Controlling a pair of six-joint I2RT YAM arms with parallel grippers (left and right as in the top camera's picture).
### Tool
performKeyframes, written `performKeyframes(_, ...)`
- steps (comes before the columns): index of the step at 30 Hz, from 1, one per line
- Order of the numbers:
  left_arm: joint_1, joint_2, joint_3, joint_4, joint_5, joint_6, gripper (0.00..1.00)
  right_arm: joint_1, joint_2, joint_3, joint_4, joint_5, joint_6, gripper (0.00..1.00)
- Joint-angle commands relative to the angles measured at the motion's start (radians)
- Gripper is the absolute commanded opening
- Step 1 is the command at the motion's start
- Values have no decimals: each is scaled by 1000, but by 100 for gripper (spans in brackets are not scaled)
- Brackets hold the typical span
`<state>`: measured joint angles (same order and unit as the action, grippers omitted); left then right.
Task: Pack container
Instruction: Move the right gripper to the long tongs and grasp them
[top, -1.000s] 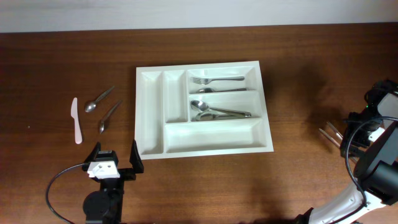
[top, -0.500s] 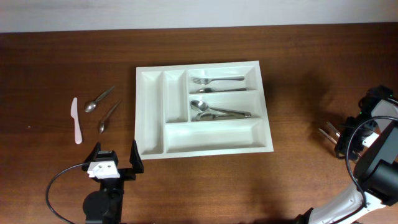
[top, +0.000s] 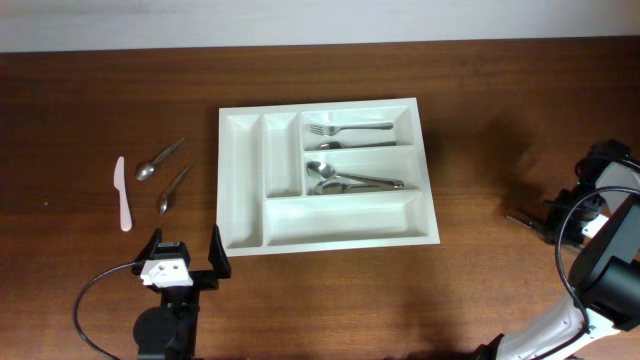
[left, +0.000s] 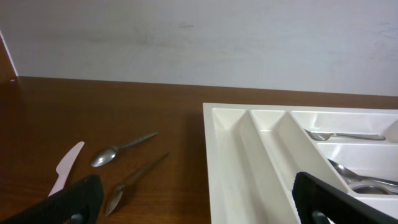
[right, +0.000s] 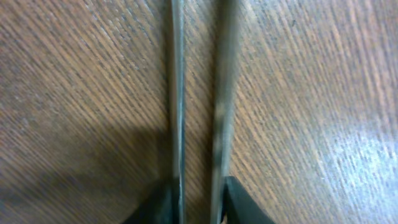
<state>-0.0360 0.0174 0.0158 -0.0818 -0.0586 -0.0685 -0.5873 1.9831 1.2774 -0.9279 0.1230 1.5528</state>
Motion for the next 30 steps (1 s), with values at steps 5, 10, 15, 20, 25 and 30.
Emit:
performKeyframes(5, 7, -4, -6, 2, 11, 2, 99, 6, 0, -15, 54, 8, -117, 4)
performKeyframes(10, 7, -4, -6, 1, 11, 2, 99, 6, 0, -15, 160, -46, -294, 4)
performKeyframes(15, 7, -4, -6, 1, 11, 2, 99, 6, 0, -15, 330, -208, -428, 4)
performKeyframes(20, 7, -4, -6, 1, 11, 2, 99, 19, 0, -9, 465, -300, -477, 4)
performKeyframes(25, 7, -4, -6, 1, 11, 2, 99, 92, 0, 83, 522, -296, -677, 4)
performKeyframes(30, 7, -4, -6, 1, 11, 2, 99, 209, 0, 253, 513, -313, -1081, 4)
